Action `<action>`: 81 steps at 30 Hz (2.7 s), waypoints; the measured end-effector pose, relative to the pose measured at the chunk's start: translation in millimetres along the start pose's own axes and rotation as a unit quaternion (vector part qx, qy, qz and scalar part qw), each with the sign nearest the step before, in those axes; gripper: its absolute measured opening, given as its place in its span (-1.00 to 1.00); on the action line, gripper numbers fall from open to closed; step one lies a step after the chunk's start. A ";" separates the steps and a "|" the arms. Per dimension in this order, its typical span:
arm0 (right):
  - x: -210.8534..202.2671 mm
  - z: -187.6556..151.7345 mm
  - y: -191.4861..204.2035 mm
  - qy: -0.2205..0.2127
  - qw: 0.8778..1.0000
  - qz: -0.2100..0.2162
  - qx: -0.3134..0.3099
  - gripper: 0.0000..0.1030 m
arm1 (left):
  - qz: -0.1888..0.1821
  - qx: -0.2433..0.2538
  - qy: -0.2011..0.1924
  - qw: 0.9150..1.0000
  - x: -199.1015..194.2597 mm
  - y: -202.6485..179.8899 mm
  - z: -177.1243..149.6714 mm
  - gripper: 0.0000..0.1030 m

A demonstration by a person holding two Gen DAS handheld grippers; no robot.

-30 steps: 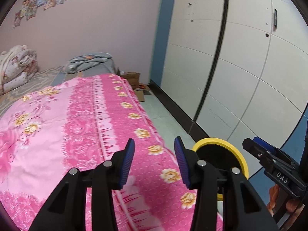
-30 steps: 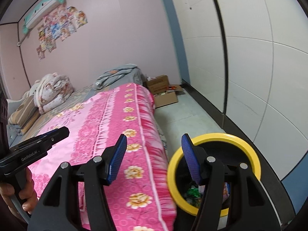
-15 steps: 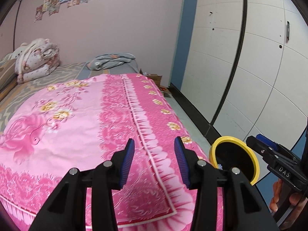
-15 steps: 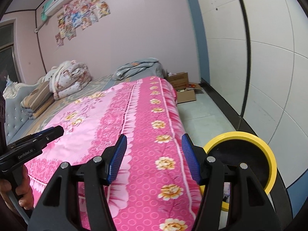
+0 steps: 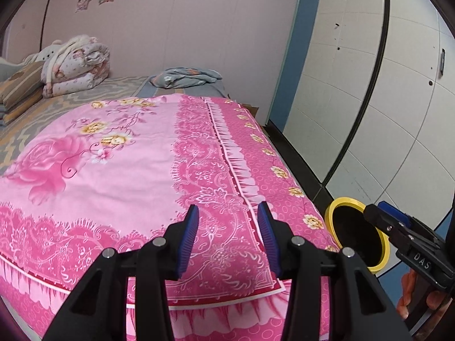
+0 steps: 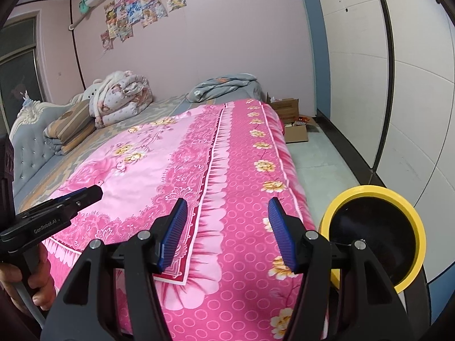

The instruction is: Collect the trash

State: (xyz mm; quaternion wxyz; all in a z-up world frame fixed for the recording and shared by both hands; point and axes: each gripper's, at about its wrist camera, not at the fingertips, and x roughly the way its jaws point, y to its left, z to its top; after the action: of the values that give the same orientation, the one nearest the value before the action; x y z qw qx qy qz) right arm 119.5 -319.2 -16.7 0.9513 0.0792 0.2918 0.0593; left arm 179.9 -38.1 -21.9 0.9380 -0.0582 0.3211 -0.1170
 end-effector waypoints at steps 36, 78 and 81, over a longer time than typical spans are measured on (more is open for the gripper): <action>-33.9 6.3 9.8 -0.105 0.994 0.013 0.027 0.84 | 0.019 0.000 -0.154 0.988 -80.0 10.3 -8.2 0.72; -52.4 -15.0 13.2 -0.148 0.988 -0.043 0.019 0.84 | 0.020 0.016 -0.227 0.974 -116.0 -0.4 -24.5 0.84; -50.8 -15.8 13.0 -0.146 0.988 -0.043 0.020 0.84 | 0.021 0.016 -0.228 0.973 -116.2 -0.2 -24.0 0.84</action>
State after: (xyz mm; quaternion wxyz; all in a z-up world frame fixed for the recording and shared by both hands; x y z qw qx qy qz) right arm 67.9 -312.7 0.5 0.9837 0.0936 0.1537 0.0006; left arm 76.0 -9.2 27.6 0.9895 -0.0613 0.0984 -0.0865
